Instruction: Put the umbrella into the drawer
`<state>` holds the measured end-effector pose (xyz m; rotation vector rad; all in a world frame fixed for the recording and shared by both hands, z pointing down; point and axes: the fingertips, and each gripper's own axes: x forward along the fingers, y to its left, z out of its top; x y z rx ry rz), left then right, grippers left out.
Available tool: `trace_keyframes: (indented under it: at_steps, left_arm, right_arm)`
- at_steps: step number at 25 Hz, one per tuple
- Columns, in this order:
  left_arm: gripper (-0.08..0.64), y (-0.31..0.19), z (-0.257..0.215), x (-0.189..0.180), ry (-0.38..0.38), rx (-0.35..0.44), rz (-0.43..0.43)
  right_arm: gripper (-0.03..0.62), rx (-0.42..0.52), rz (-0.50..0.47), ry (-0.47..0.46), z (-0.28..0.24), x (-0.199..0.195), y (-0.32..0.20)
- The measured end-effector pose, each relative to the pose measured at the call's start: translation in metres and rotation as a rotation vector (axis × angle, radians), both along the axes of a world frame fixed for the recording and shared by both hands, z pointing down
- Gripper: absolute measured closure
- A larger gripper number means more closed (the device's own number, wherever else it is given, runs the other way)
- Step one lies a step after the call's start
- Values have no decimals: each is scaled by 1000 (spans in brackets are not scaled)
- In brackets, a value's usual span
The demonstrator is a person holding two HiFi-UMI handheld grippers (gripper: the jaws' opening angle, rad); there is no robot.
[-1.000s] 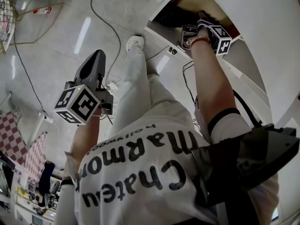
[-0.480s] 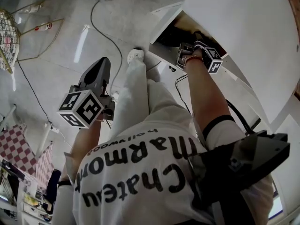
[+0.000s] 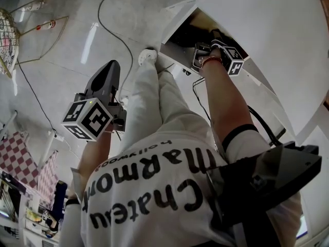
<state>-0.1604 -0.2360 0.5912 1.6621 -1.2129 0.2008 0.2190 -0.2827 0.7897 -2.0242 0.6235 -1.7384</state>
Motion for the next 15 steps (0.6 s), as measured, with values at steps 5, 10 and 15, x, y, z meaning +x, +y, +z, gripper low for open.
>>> trace_keyframes:
  at_steps: [5, 10, 15]
  left_arm:
    - [543, 26, -10, 1, -19, 9, -31]
    - [543, 52, -22, -7, -41, 26, -81]
    - [543, 76, -31, -3, -49, 48, -118]
  right_arm:
    - [356, -4, -15, -22, -5, -4, 1]
    - [331, 41, -41, -44, -12, -6, 2]
    - [318, 73, -105, -52, -19, -6, 6]
